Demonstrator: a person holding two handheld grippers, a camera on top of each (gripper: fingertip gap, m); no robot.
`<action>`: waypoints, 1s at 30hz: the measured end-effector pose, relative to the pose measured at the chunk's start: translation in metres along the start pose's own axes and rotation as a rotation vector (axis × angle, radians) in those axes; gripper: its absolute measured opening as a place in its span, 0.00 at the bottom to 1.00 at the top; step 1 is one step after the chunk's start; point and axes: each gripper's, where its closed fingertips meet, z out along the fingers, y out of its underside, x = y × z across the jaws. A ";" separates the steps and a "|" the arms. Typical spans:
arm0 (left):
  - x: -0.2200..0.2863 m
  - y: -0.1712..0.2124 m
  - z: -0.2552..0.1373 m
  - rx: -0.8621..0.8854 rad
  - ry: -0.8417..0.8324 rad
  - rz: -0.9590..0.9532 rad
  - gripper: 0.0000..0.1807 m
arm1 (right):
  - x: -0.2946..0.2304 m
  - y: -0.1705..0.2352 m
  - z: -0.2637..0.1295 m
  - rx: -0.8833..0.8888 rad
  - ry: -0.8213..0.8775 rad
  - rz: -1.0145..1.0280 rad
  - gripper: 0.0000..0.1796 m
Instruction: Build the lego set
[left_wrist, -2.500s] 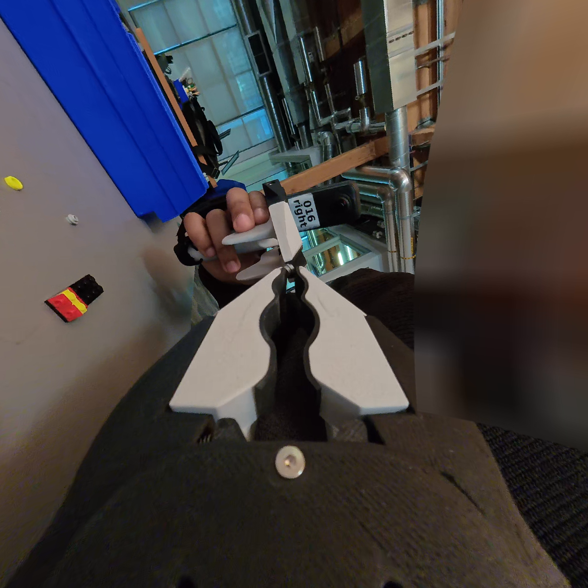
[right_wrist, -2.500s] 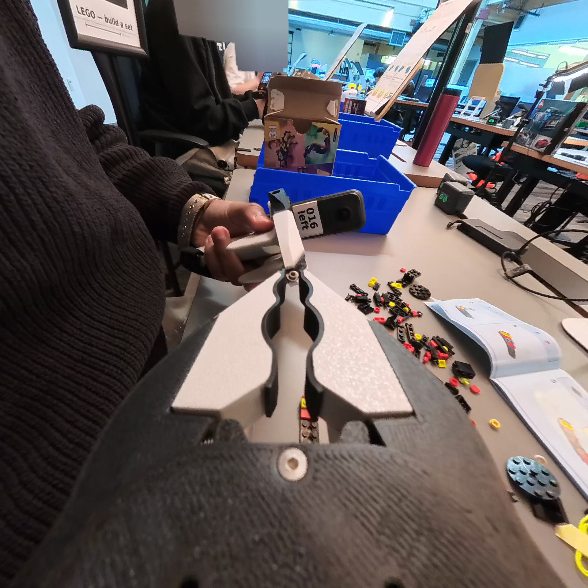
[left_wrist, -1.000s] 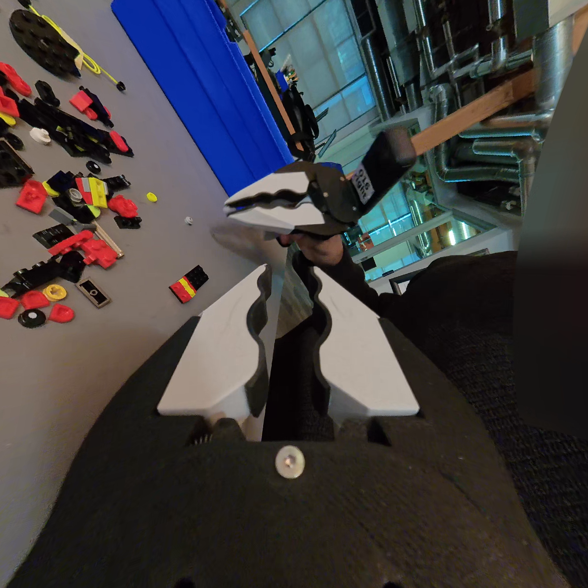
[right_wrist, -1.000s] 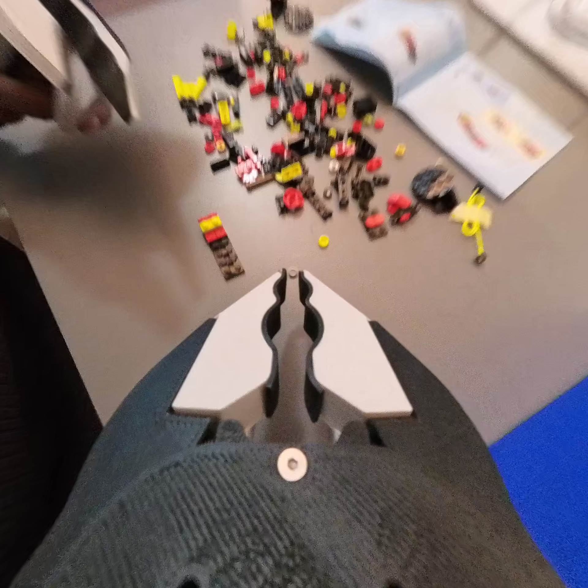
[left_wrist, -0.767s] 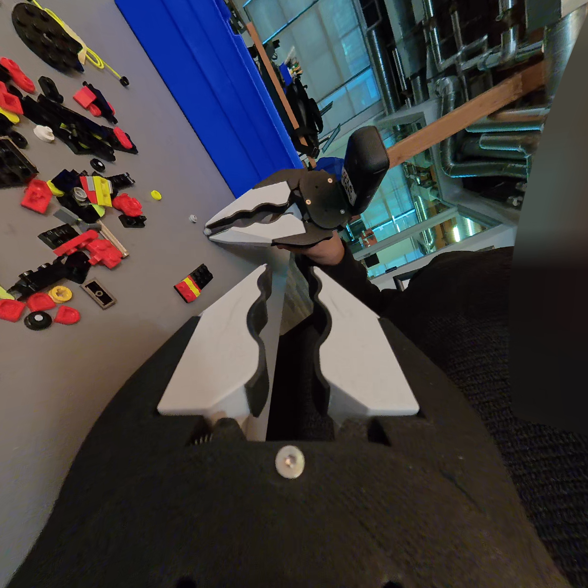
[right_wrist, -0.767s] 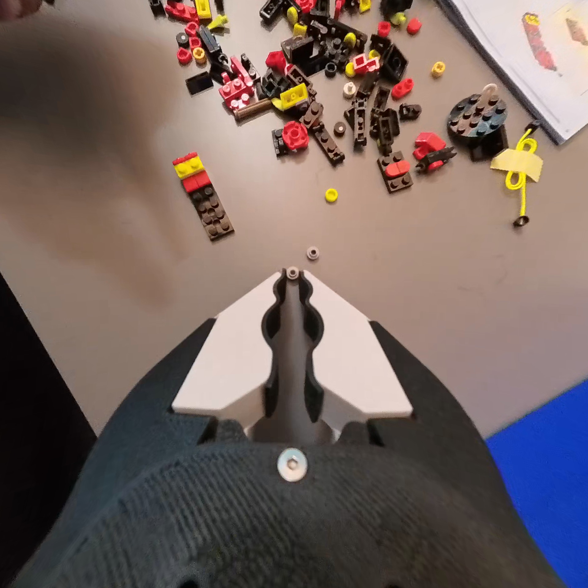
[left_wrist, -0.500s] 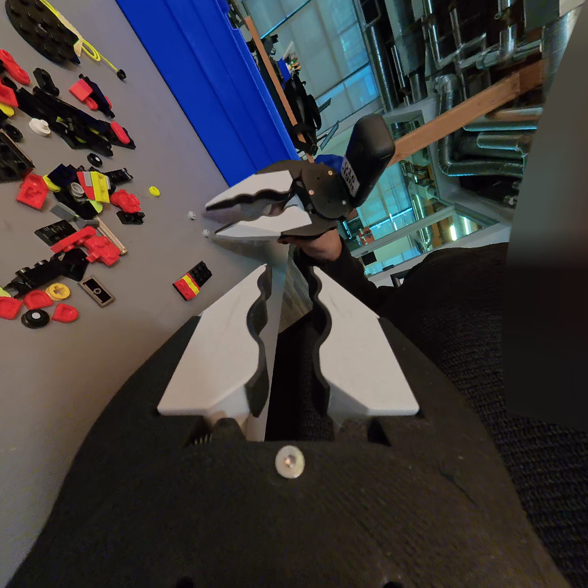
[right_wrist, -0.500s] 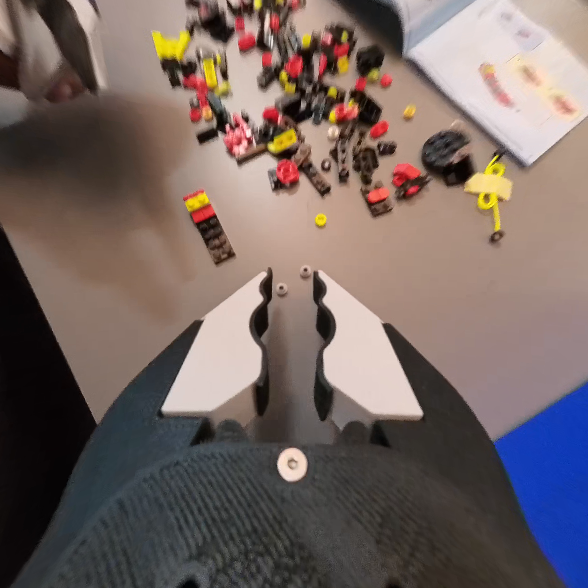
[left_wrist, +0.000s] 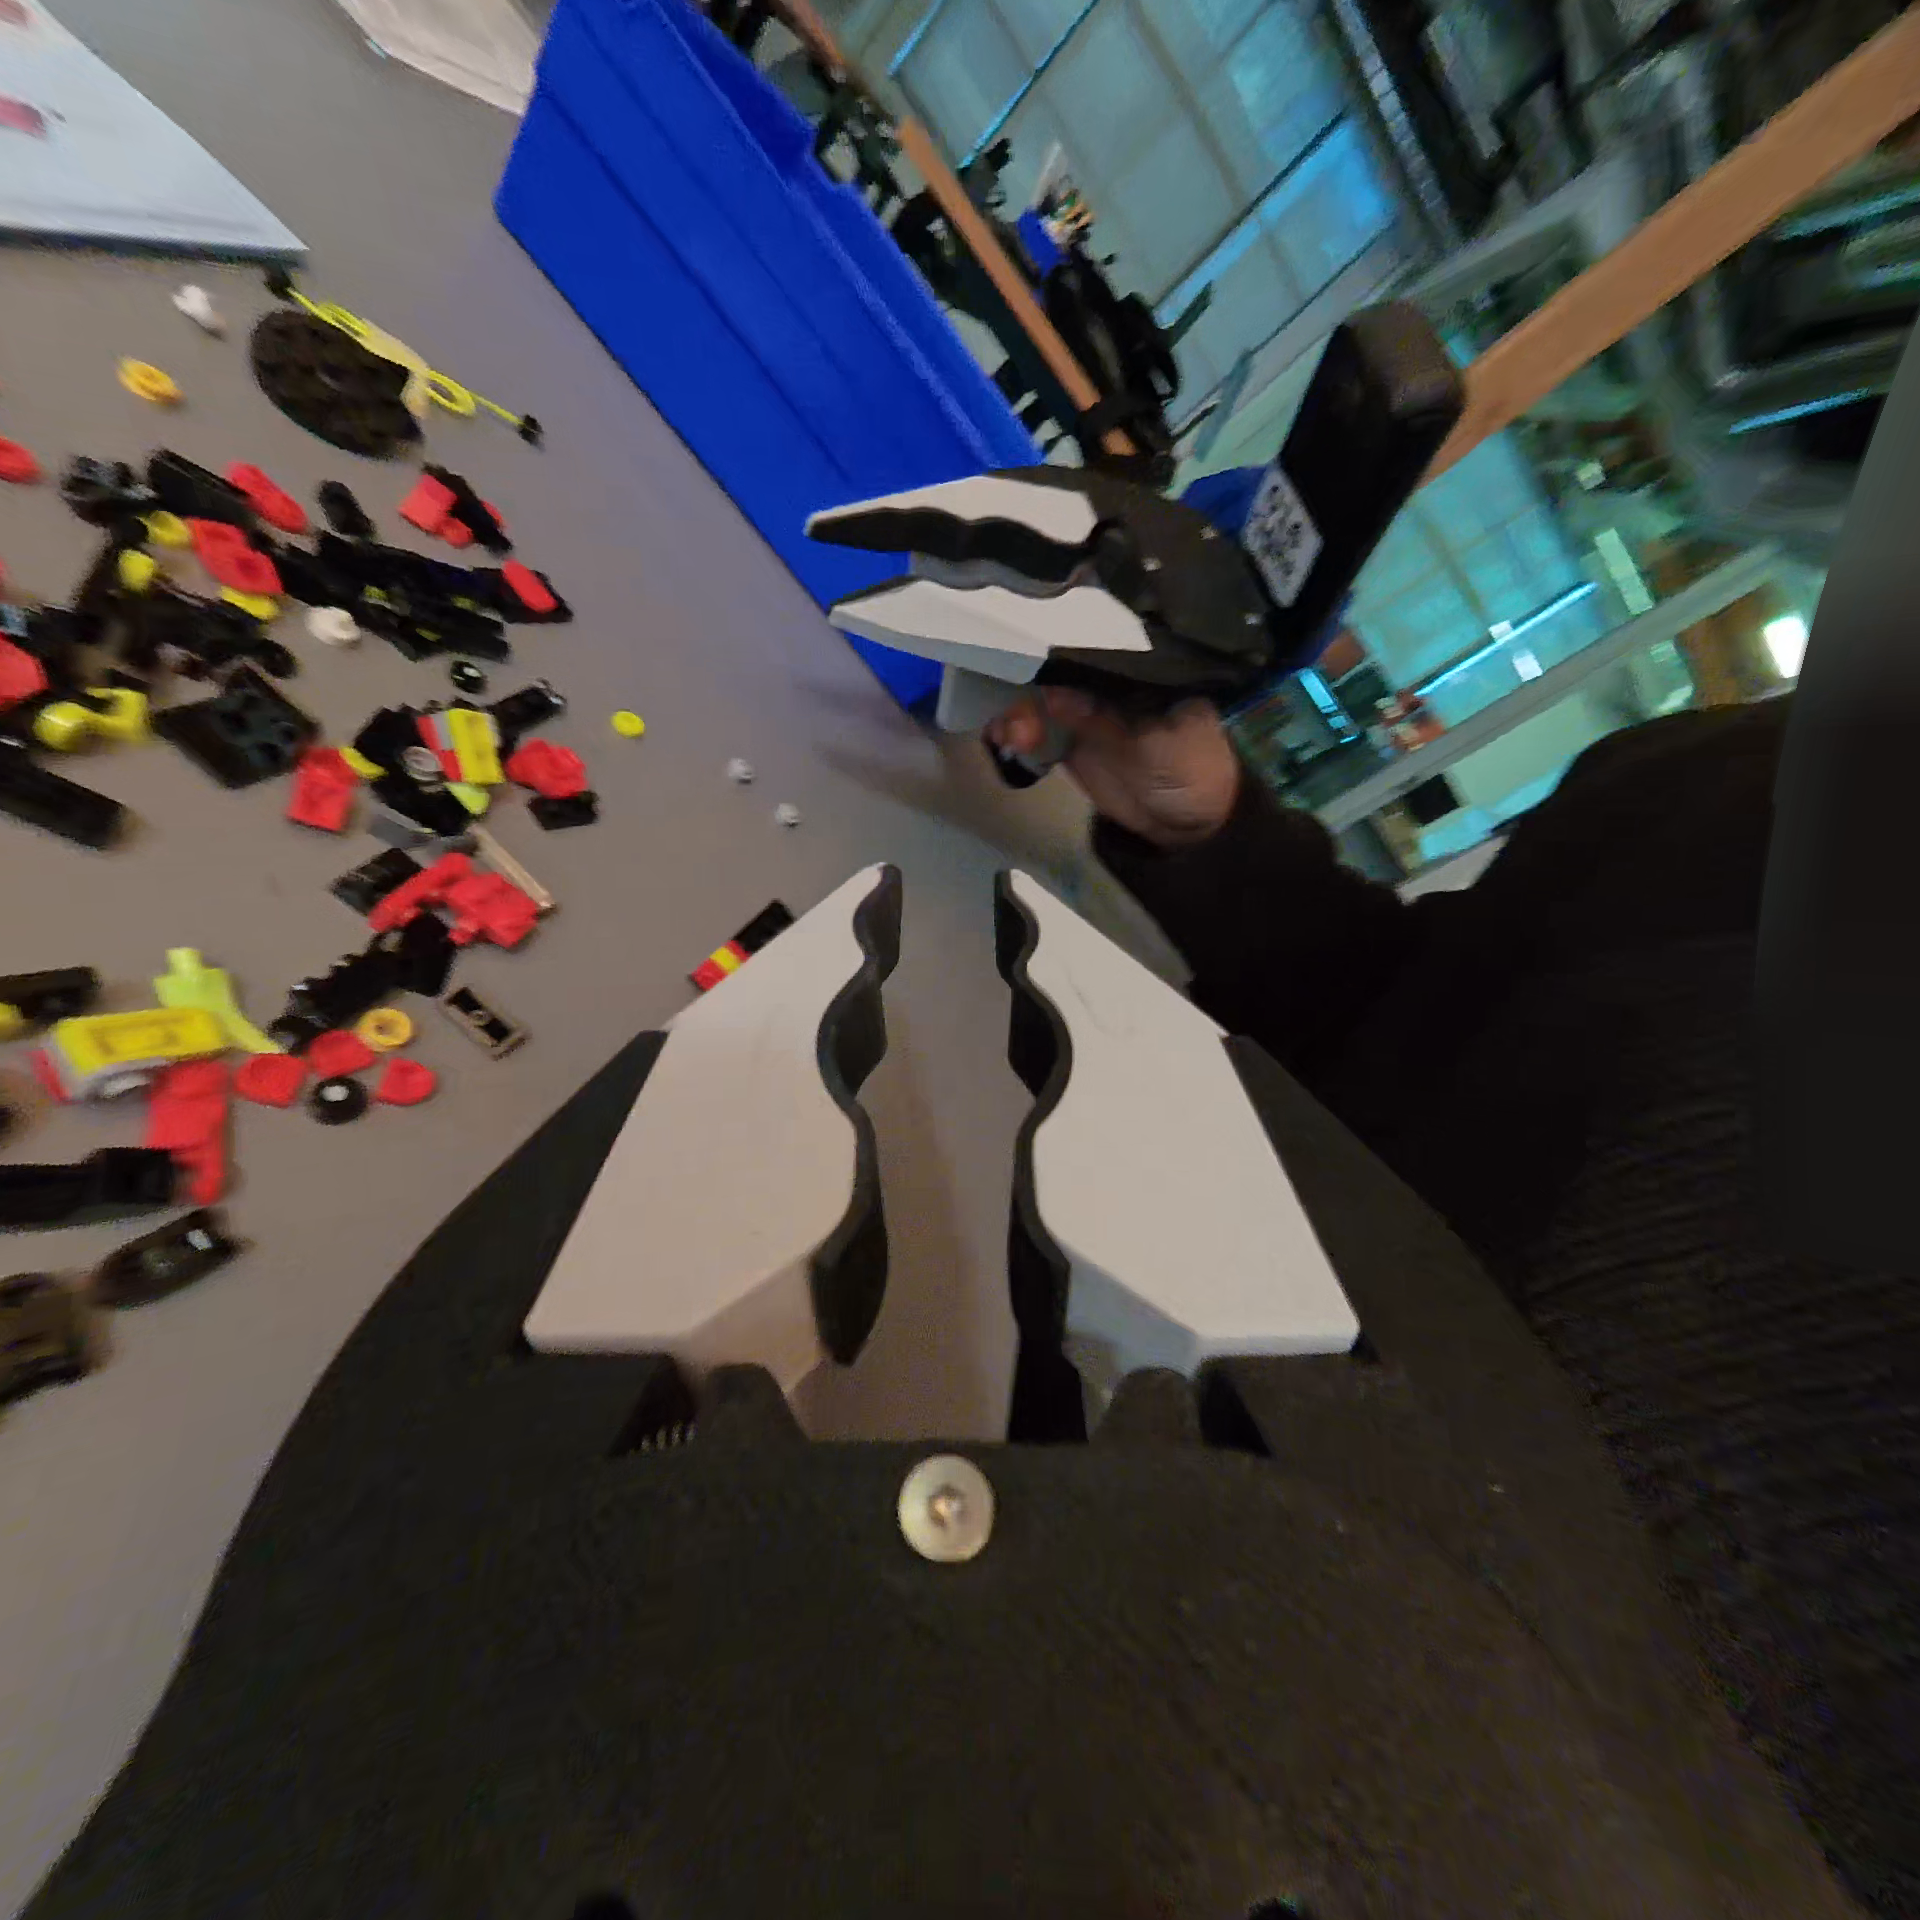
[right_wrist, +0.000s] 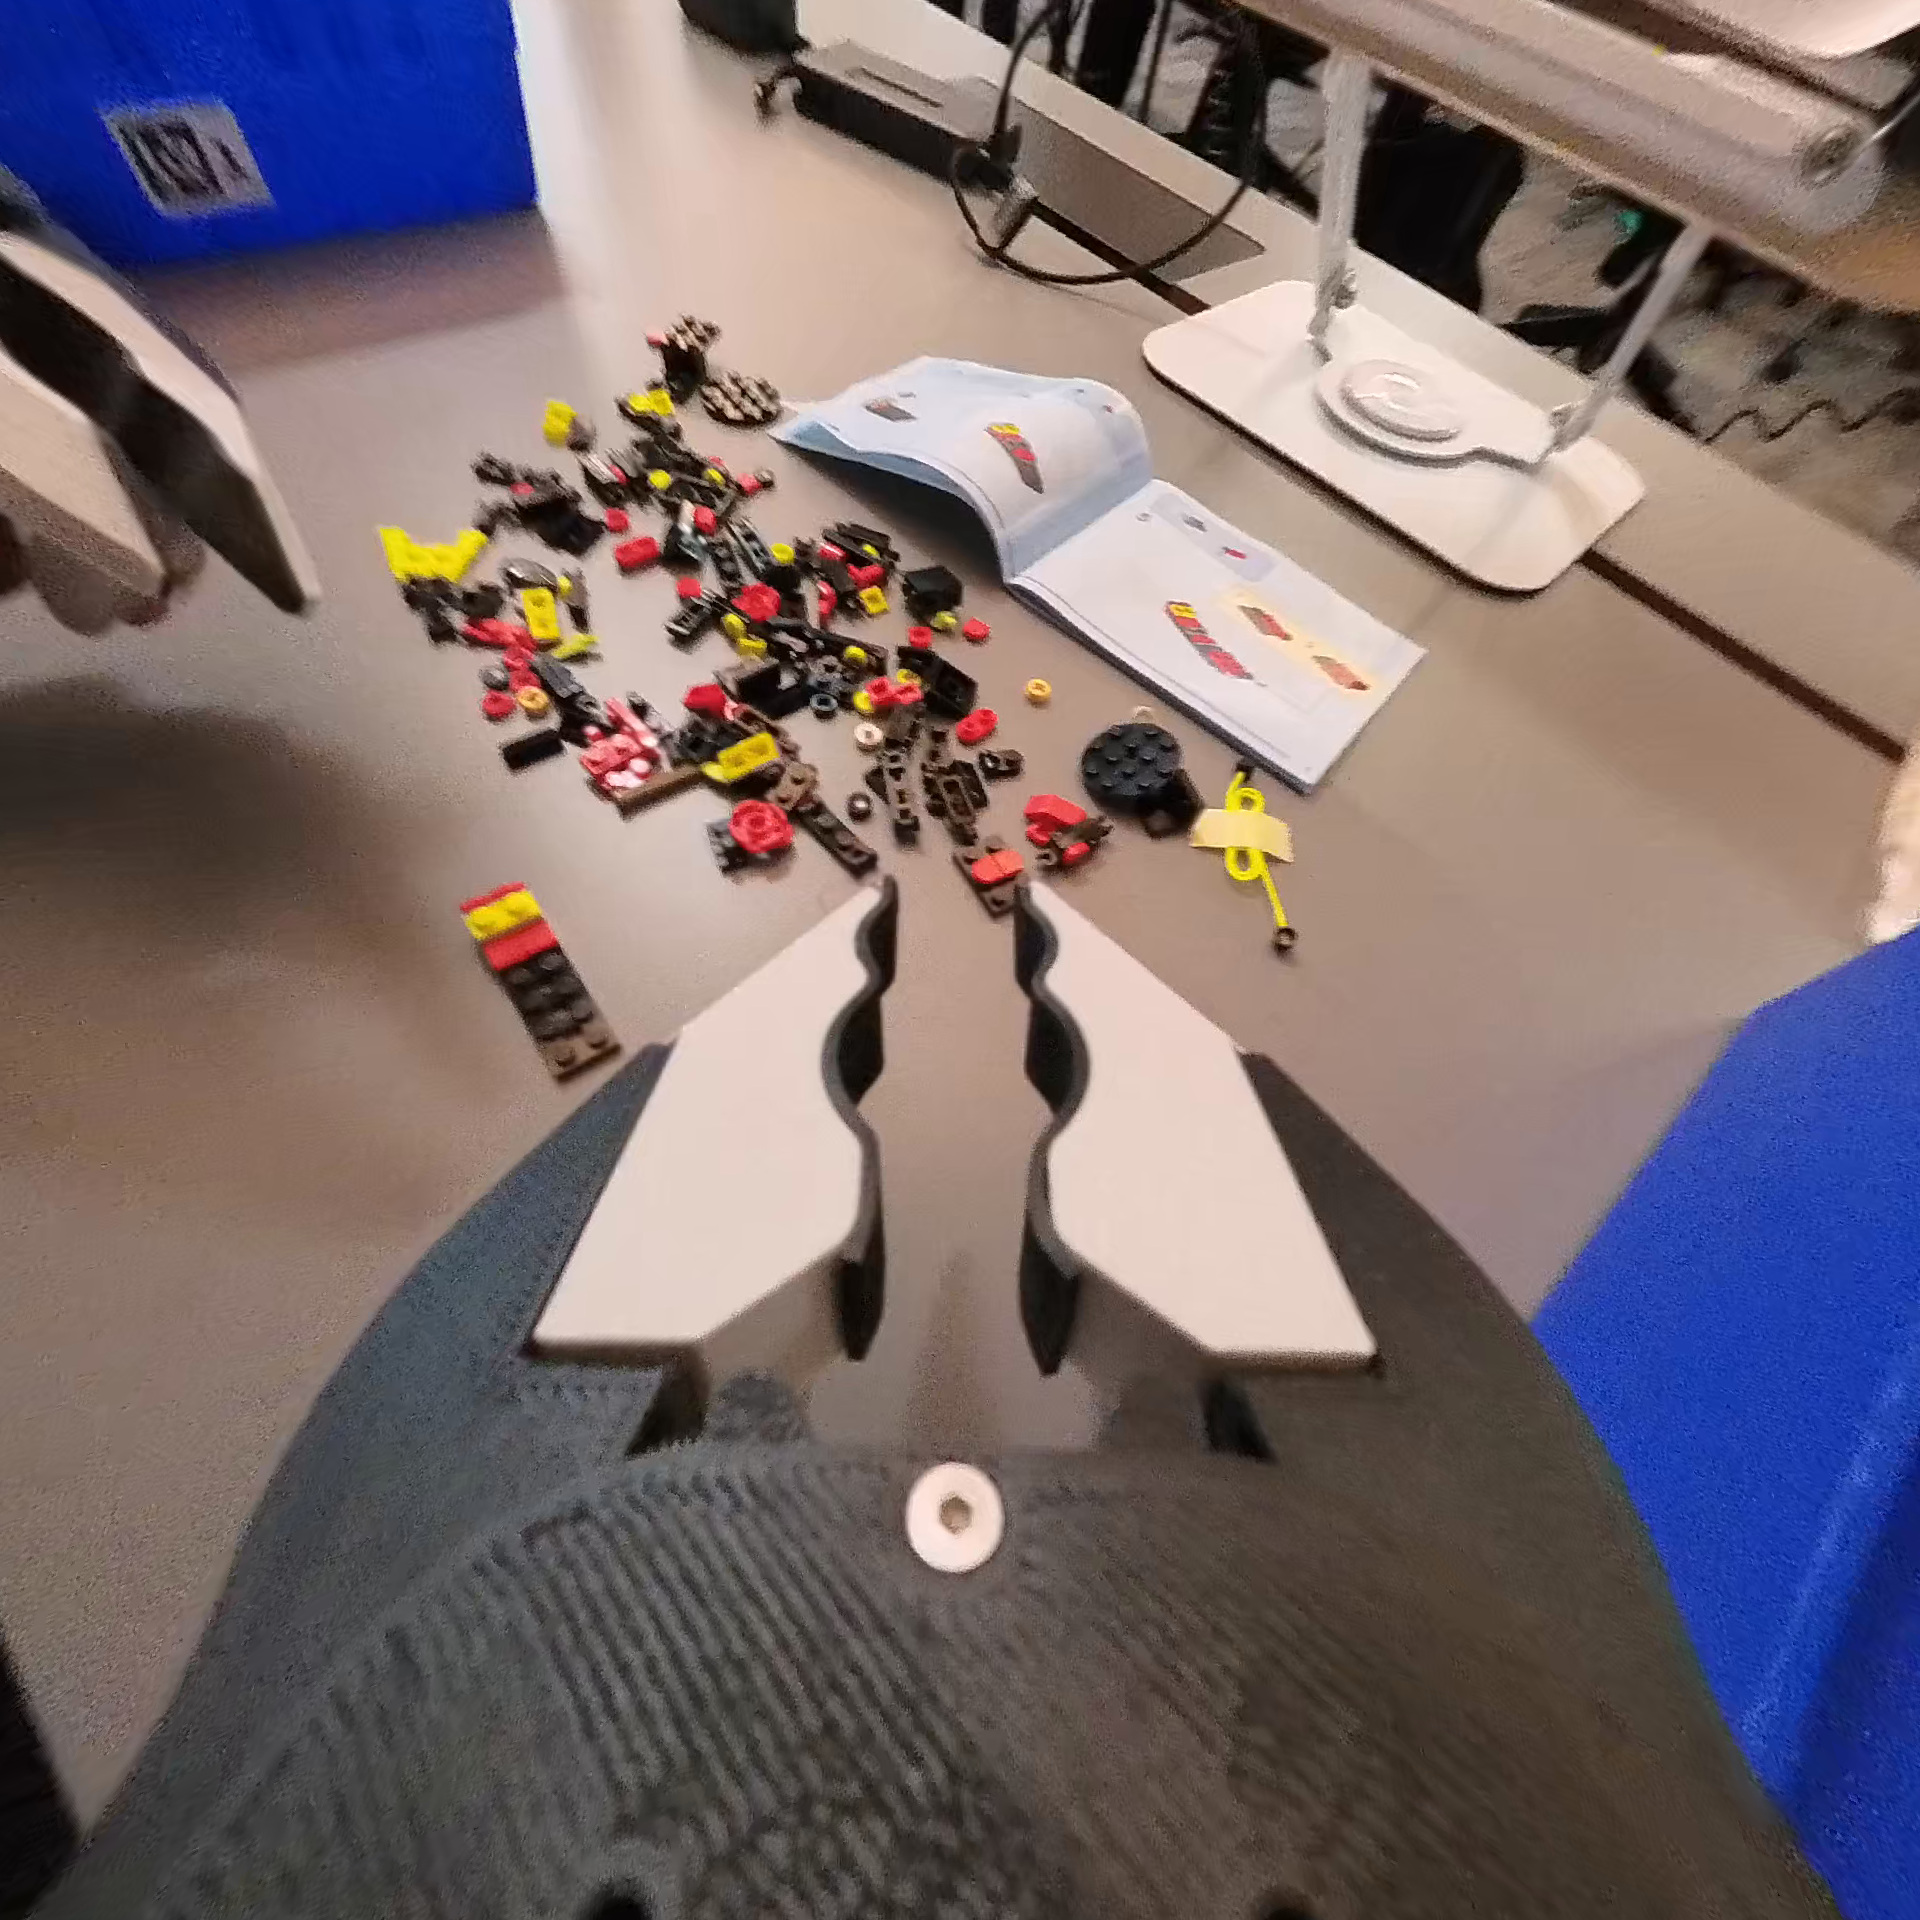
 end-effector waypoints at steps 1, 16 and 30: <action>-0.003 0.001 0.000 -0.007 -0.031 0.029 0.10 | 0.001 0.002 0.000 -0.012 0.024 -0.035 0.10; -0.032 0.009 -0.001 -0.088 -0.295 0.207 0.00 | -0.036 -0.020 -0.004 0.128 -0.112 -0.076 0.00; -0.033 0.002 -0.004 -0.041 -0.296 0.180 0.00 | -0.017 -0.019 -0.004 0.120 -0.032 0.057 0.00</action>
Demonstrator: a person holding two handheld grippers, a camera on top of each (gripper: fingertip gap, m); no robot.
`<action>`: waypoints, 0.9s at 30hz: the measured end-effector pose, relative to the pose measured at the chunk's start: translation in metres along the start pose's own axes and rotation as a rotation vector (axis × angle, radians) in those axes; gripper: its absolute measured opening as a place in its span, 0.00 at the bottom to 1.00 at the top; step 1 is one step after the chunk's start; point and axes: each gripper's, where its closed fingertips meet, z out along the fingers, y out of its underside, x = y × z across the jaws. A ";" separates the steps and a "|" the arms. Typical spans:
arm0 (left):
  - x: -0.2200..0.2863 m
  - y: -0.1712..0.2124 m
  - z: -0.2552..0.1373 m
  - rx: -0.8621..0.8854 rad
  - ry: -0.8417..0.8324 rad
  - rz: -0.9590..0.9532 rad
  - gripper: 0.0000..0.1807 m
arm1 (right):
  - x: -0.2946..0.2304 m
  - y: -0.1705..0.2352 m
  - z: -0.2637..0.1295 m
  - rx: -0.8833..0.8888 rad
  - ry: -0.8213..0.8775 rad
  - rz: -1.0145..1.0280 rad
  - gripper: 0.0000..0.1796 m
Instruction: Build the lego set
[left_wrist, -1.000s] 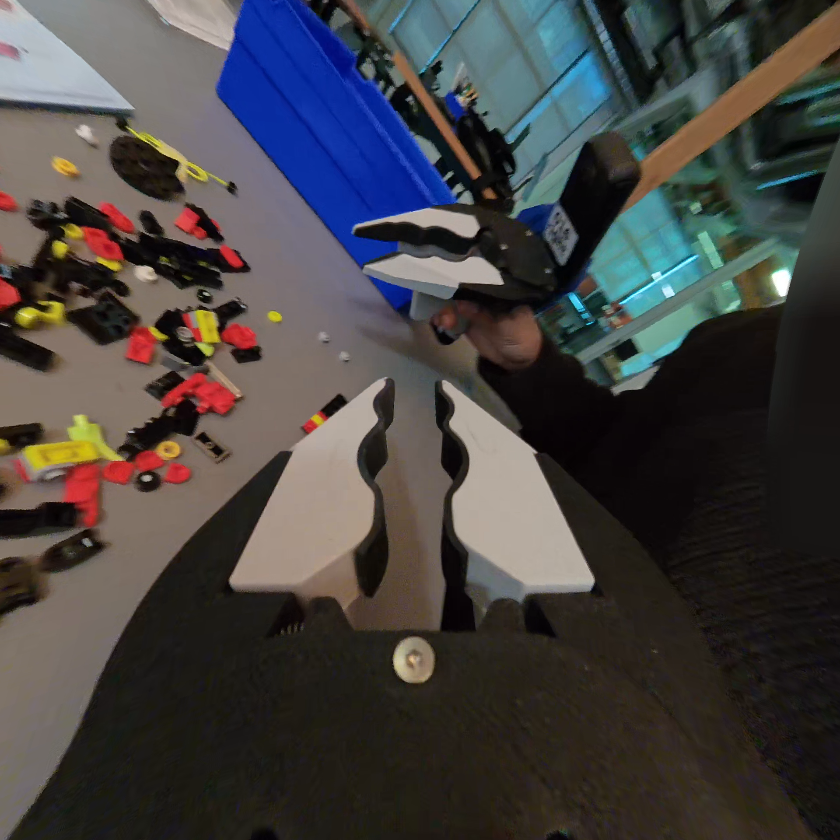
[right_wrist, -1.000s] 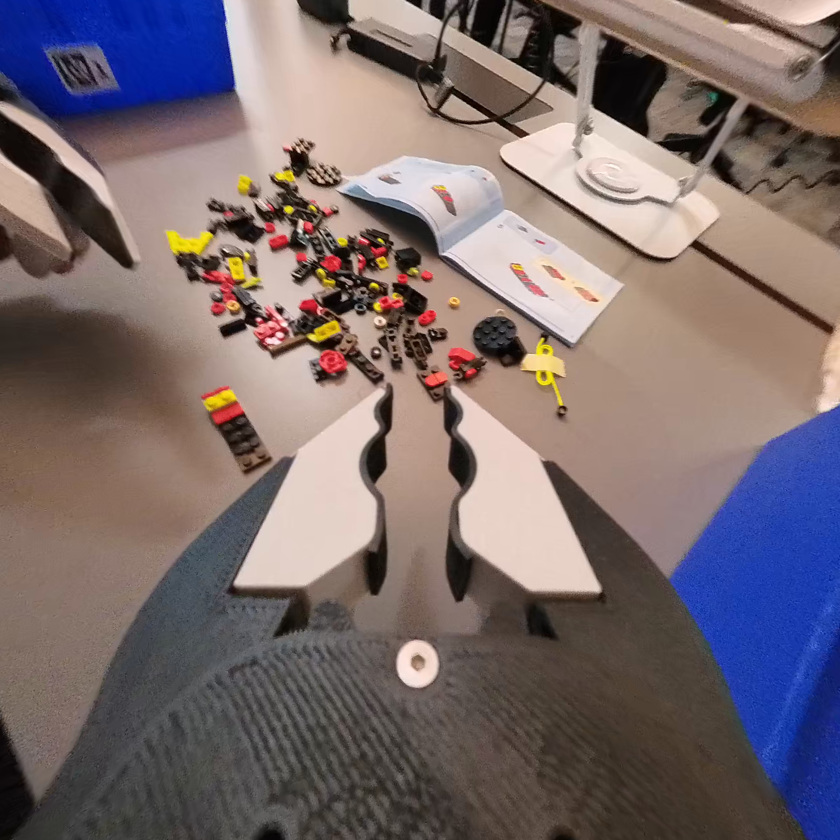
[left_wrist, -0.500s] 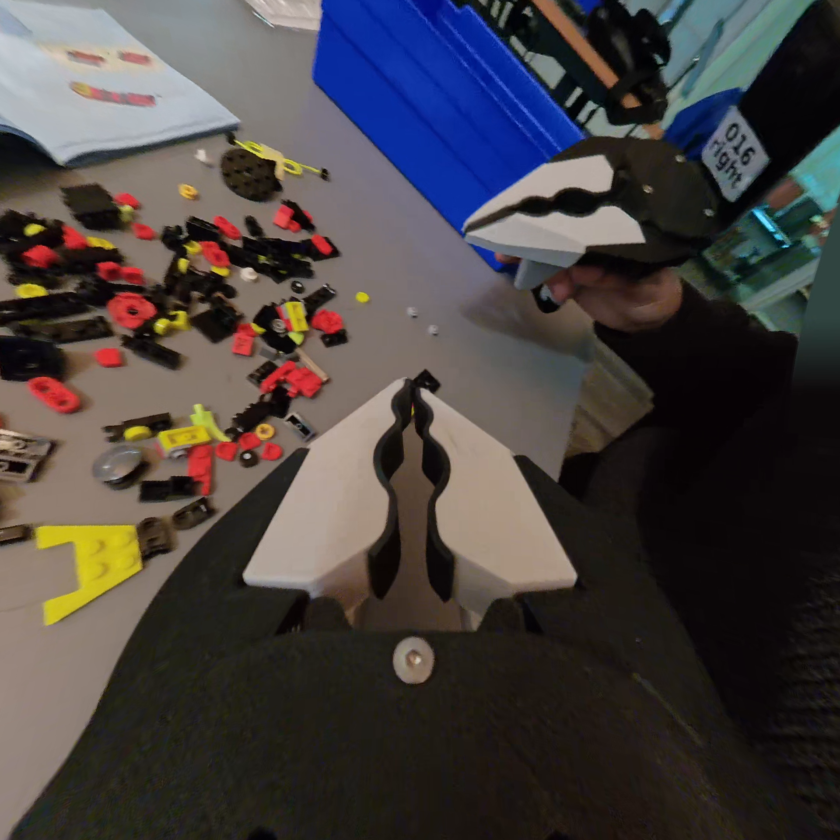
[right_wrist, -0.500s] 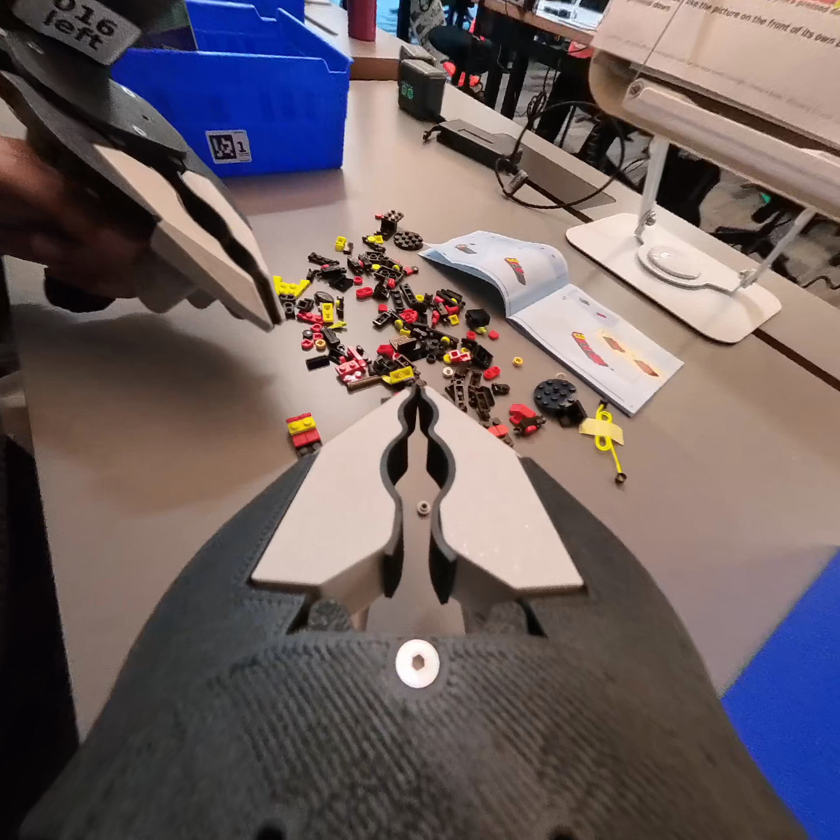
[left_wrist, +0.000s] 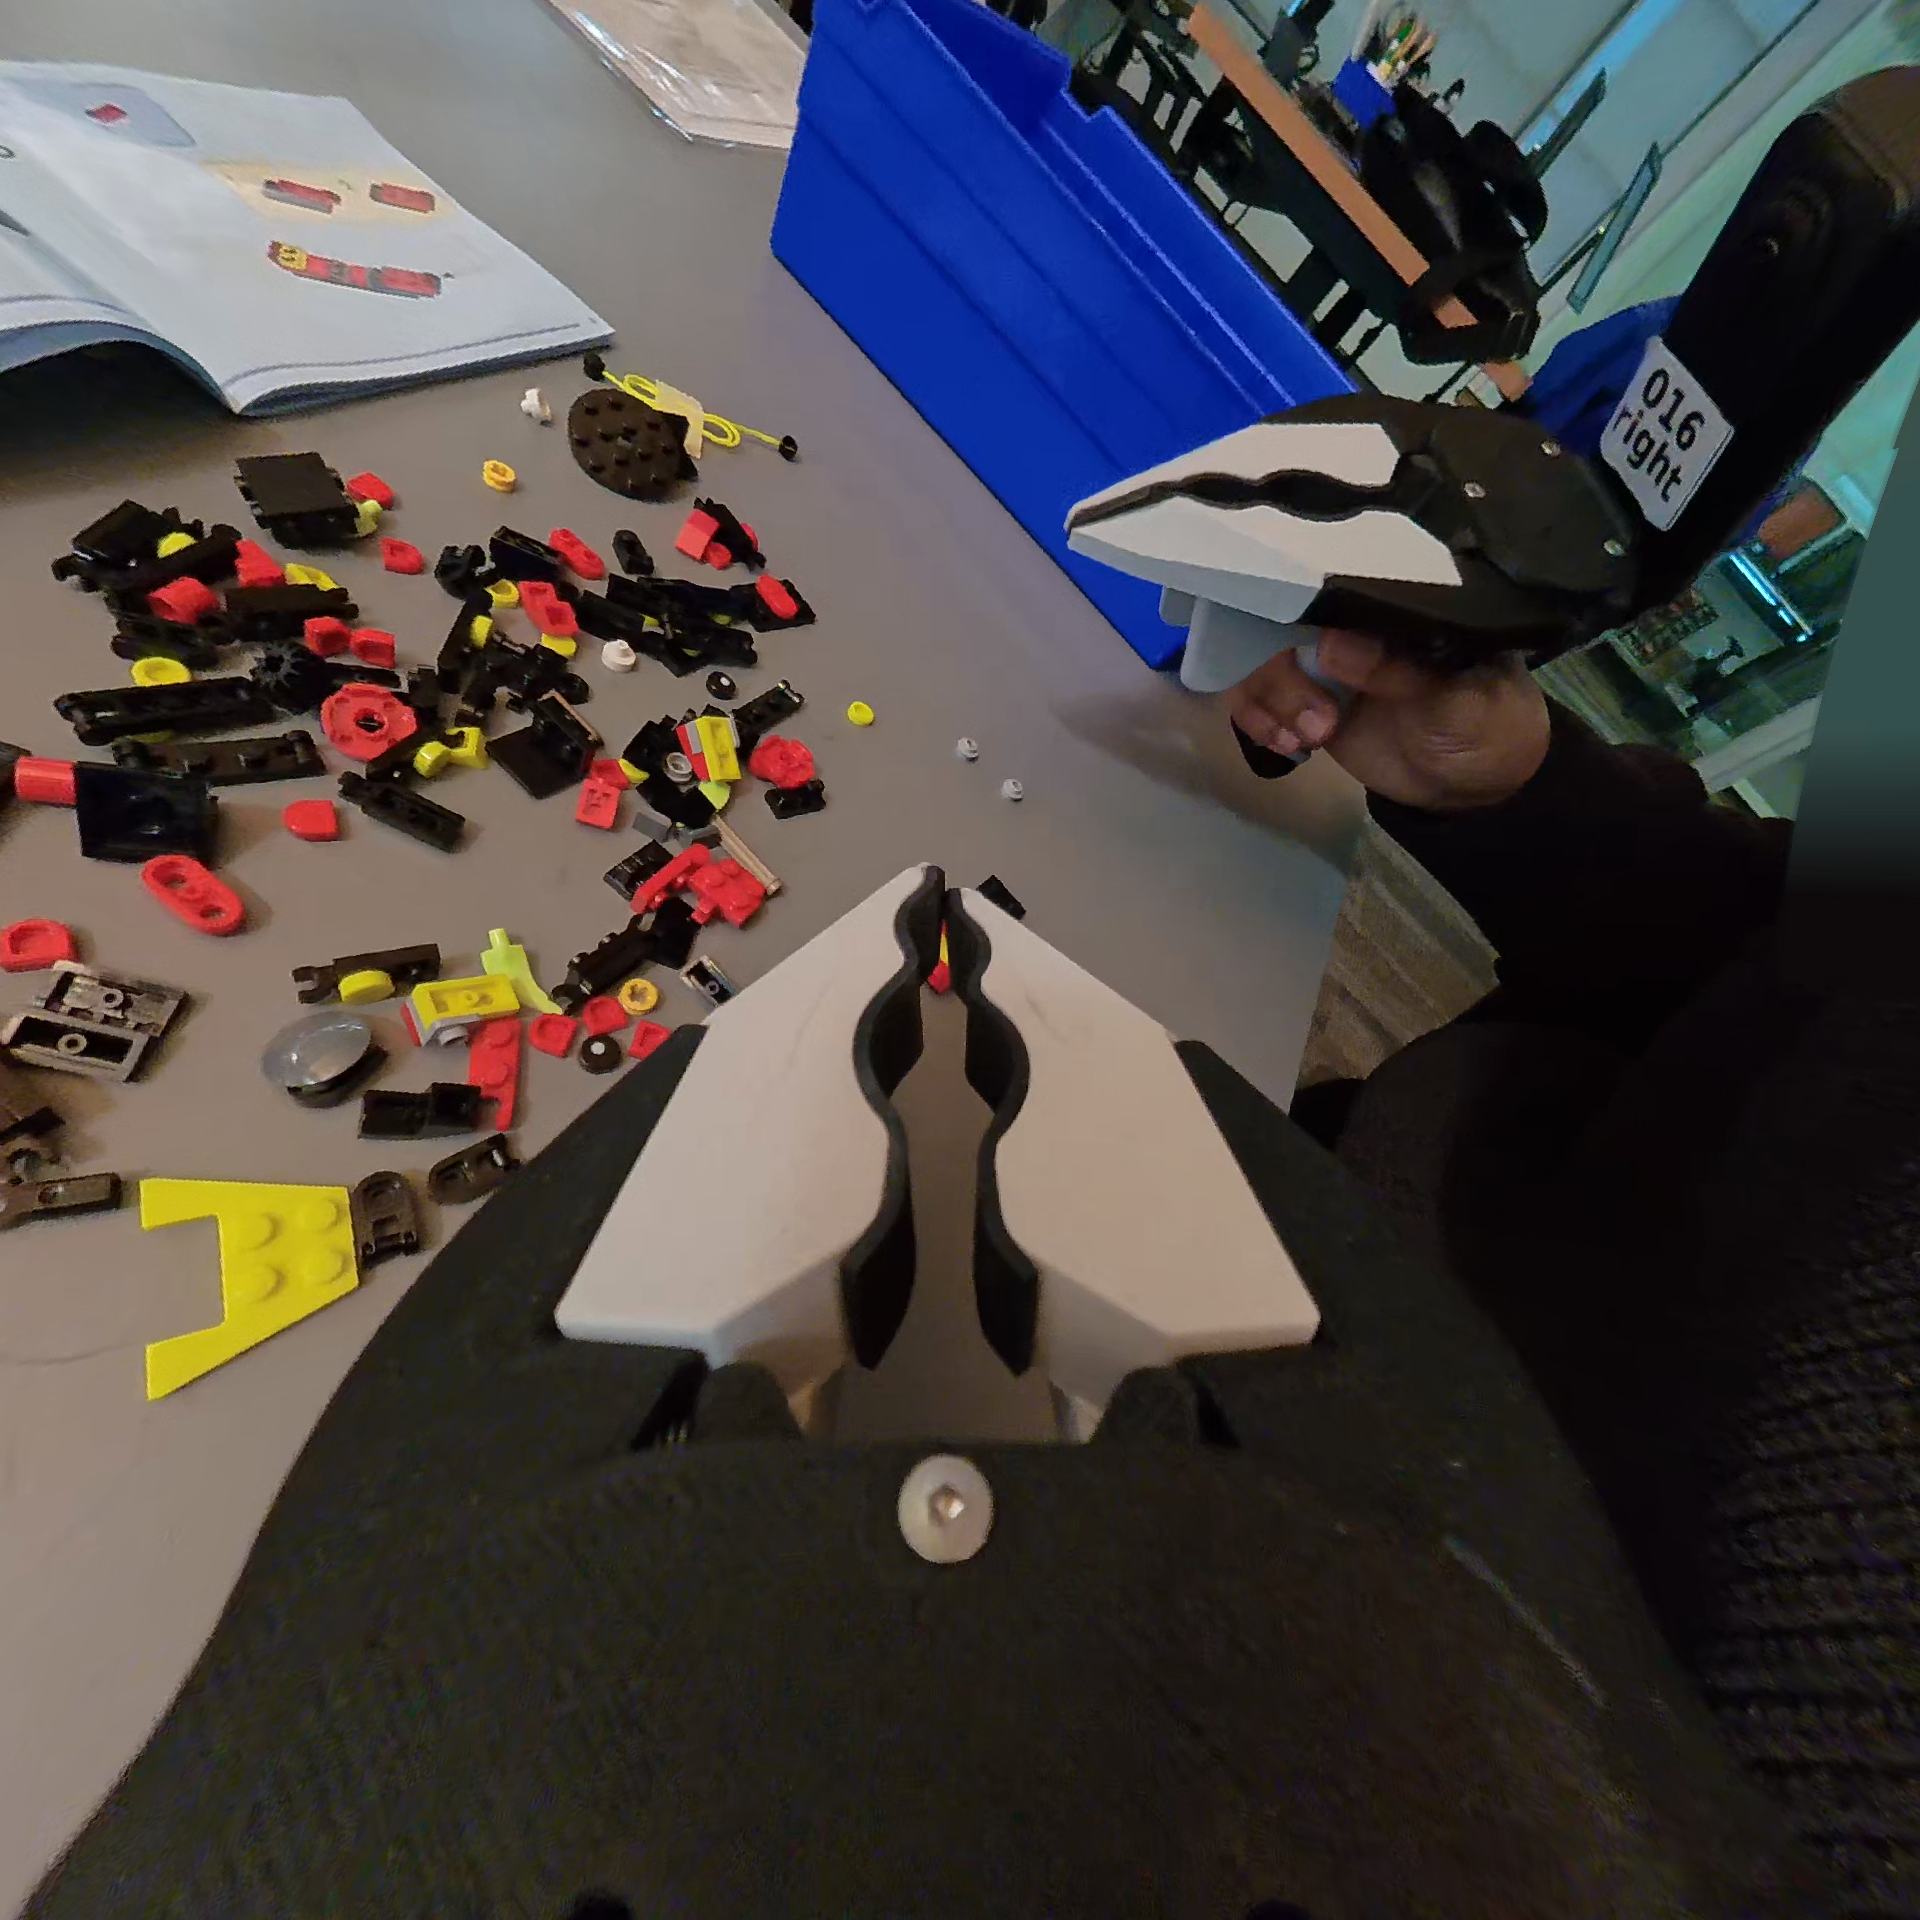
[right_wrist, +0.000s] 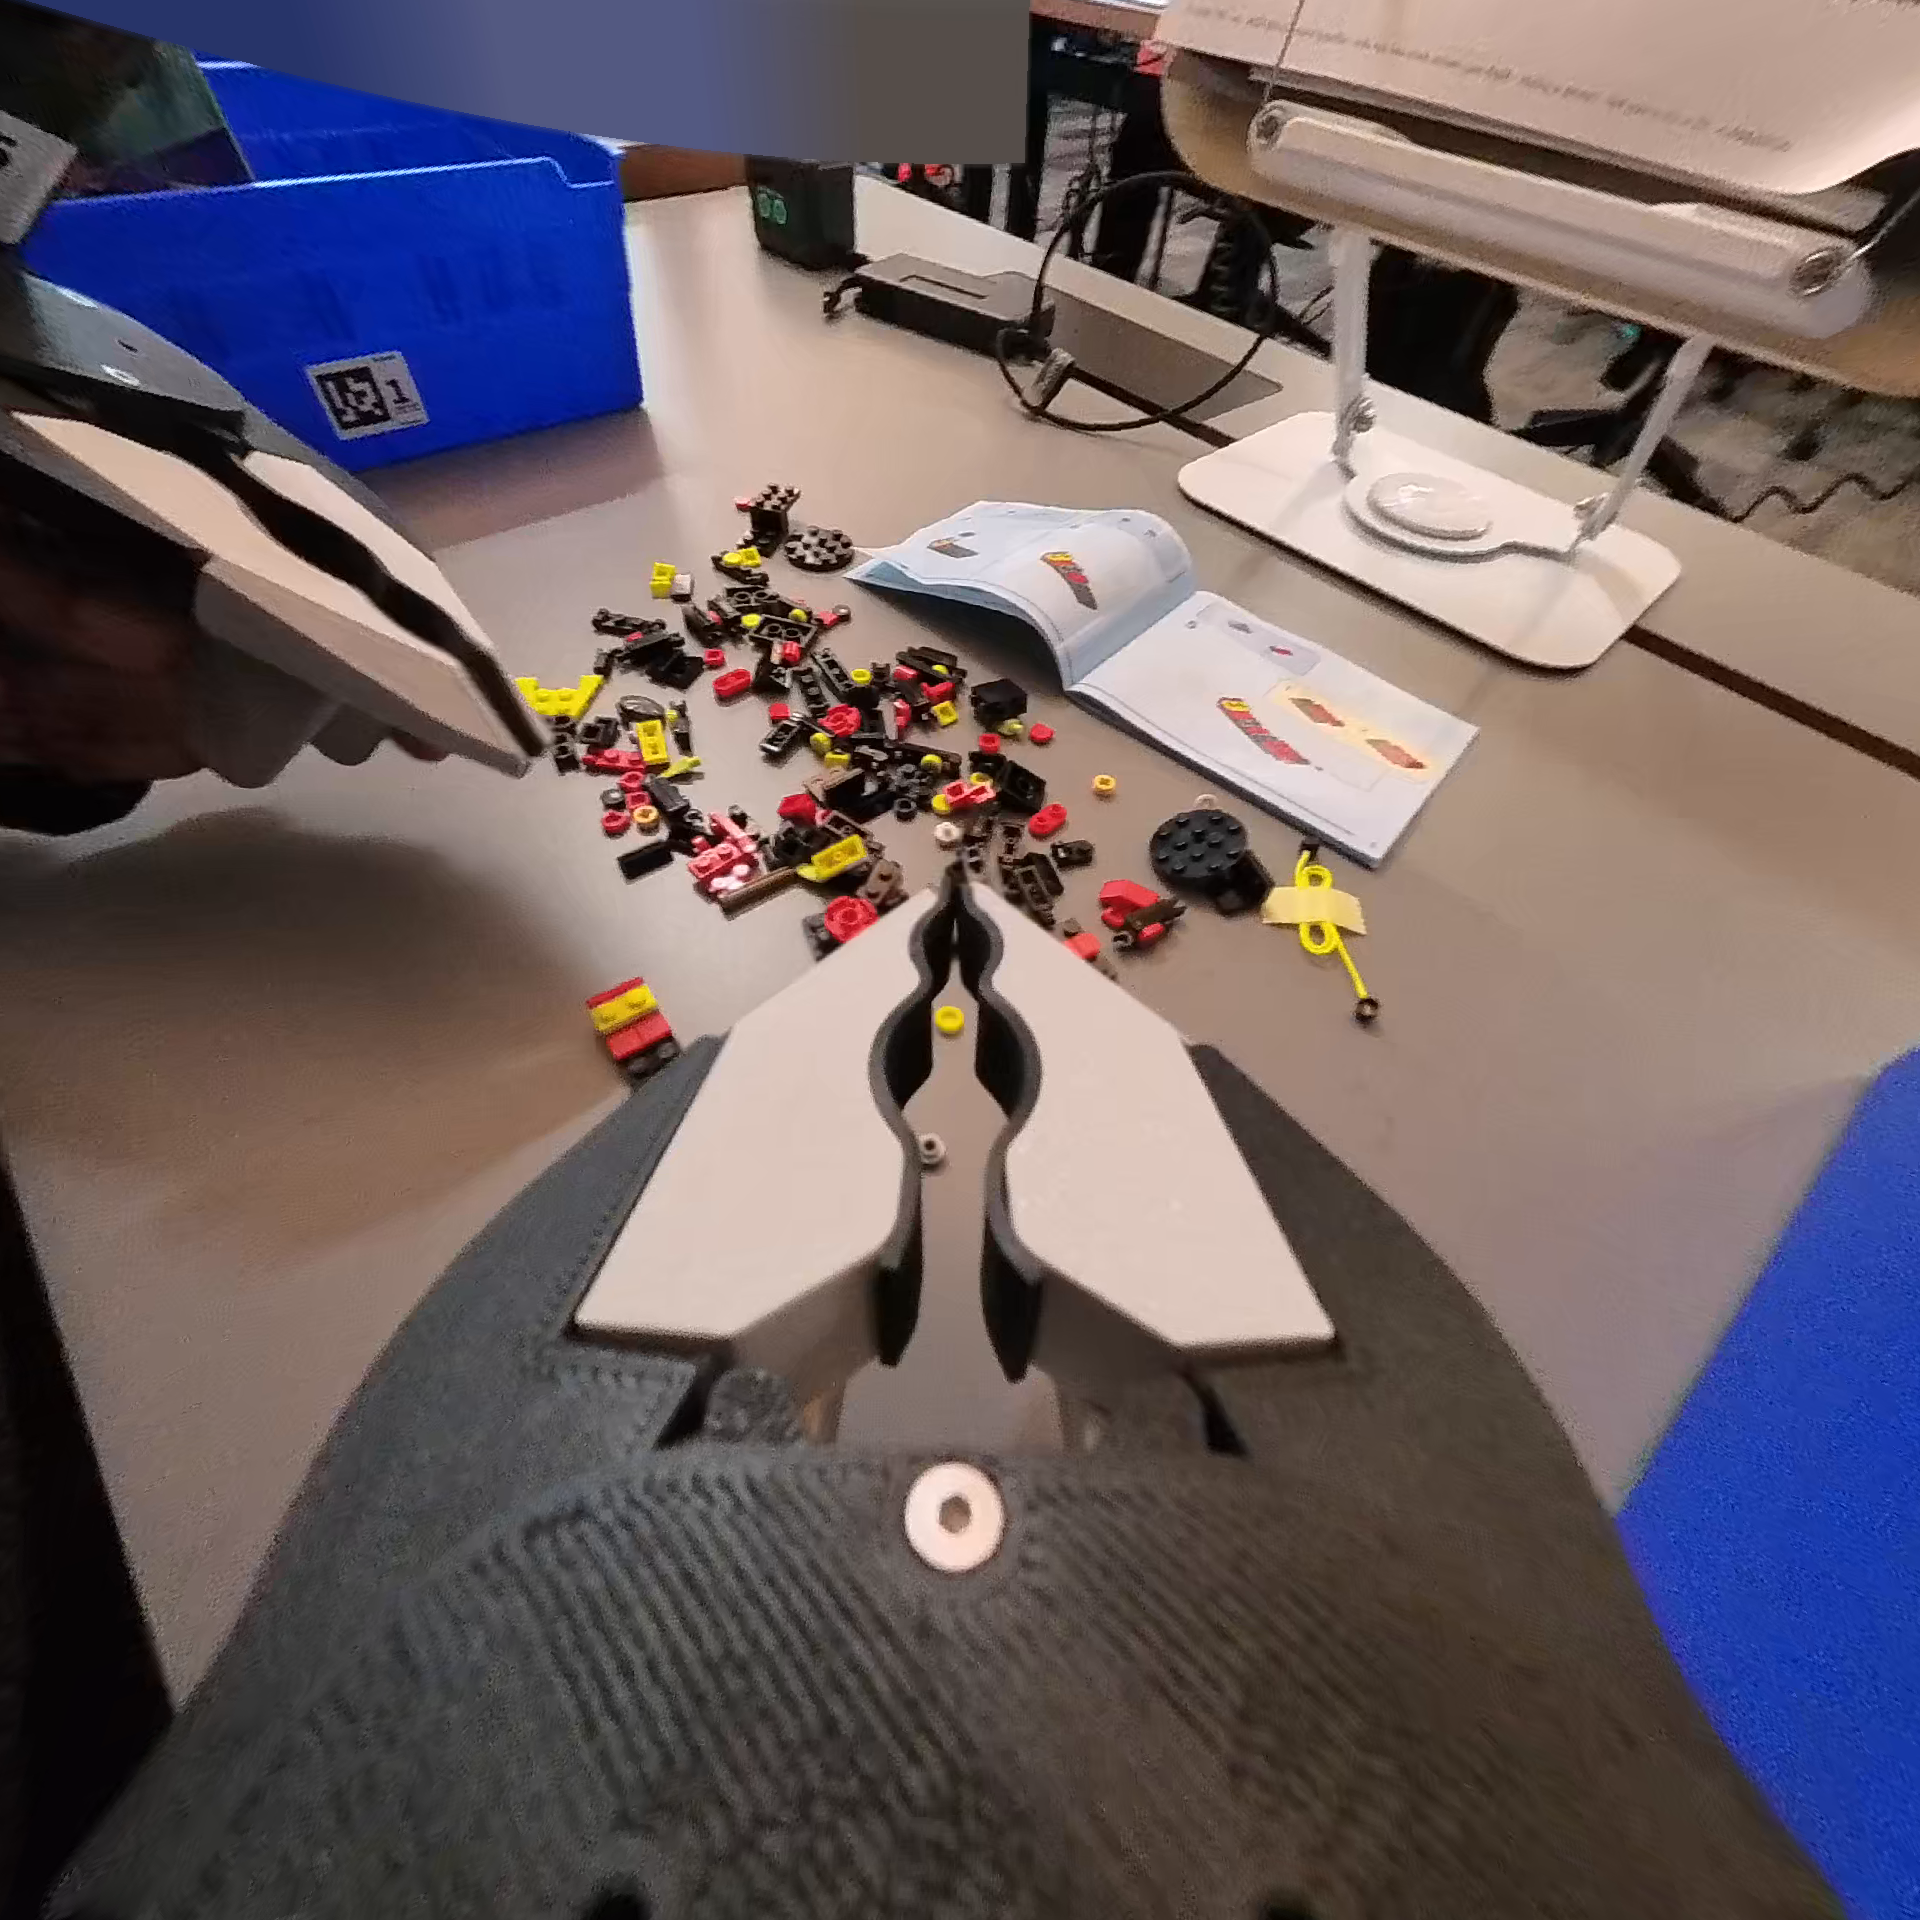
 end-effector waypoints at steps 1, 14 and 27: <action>-0.003 -0.001 0.000 0.004 -0.015 -0.009 0.00 | -0.003 0.000 0.000 -0.002 -0.029 0.014 0.00; -0.010 0.005 0.001 -0.027 0.001 -0.132 0.00 | -0.012 0.003 0.004 -0.016 -0.196 0.114 0.00; 0.001 -0.001 -0.001 -0.013 0.154 -0.239 0.00 | -0.007 0.017 0.013 -0.067 -0.201 0.130 0.00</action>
